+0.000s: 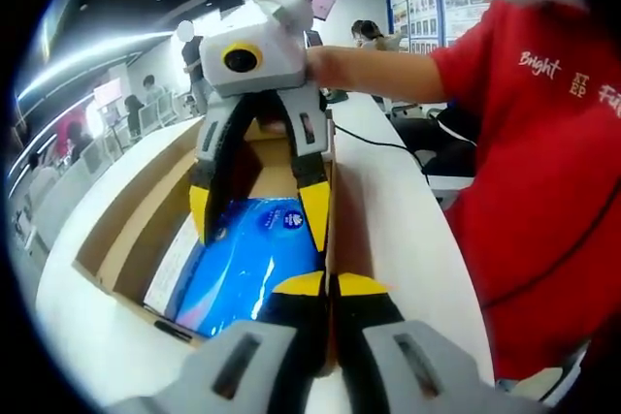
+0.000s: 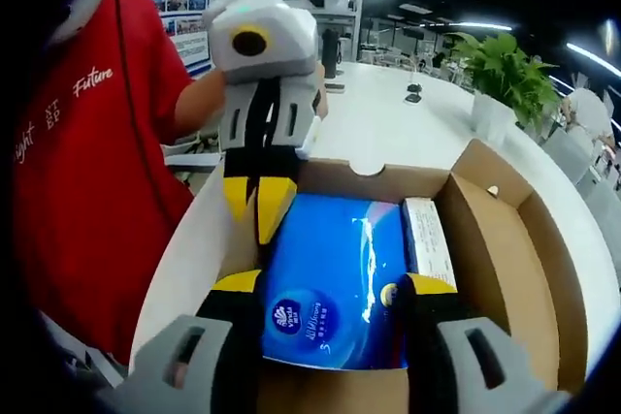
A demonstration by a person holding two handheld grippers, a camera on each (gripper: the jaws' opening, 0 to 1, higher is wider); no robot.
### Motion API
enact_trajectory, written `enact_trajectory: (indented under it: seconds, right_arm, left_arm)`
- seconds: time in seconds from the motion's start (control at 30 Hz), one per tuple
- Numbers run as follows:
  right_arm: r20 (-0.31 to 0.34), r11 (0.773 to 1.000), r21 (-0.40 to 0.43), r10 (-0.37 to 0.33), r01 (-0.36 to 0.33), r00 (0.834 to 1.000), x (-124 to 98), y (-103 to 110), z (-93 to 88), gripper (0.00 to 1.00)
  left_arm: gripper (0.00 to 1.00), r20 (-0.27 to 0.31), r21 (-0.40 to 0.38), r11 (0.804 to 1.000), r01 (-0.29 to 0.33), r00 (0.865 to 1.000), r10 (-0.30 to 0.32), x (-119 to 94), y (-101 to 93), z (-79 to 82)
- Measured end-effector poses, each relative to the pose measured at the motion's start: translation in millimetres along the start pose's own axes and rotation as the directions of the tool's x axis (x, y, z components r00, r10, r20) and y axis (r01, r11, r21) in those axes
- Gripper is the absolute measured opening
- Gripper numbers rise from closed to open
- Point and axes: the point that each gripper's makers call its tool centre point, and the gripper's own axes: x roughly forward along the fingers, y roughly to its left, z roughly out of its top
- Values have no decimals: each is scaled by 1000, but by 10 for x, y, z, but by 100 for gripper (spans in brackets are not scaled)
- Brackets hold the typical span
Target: Operate the shoe box by opening the lid, removing the specified soft item, and placing it in the target area until the item is outside and the box remains undamaged.
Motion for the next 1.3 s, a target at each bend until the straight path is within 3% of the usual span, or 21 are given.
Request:
enact_trajectory:
  seconds: [0.23,0.47,0.97,1.3]
  right_arm:
    - [-23,1000,-7,7,-7,1000,9,-16,-14,60]
    - [-110,1000,15,2,0,994,78,-13,-48,63]
    - [-214,1000,16,9,-6,977,75,-12,-84,61]
    - [-342,1000,7,30,-30,939,43,5,-134,60]
  left_arm:
    - [2,-14,-10,1000,10,1000,-10,3,-7,-9]
    - [2,-7,-5,1000,7,1000,-7,0,-20,-6]
    - [2,-4,-6,1000,3,1000,-3,-1,-15,-1]
    - [2,-1,-6,1000,-11,1000,11,-2,-5,5]
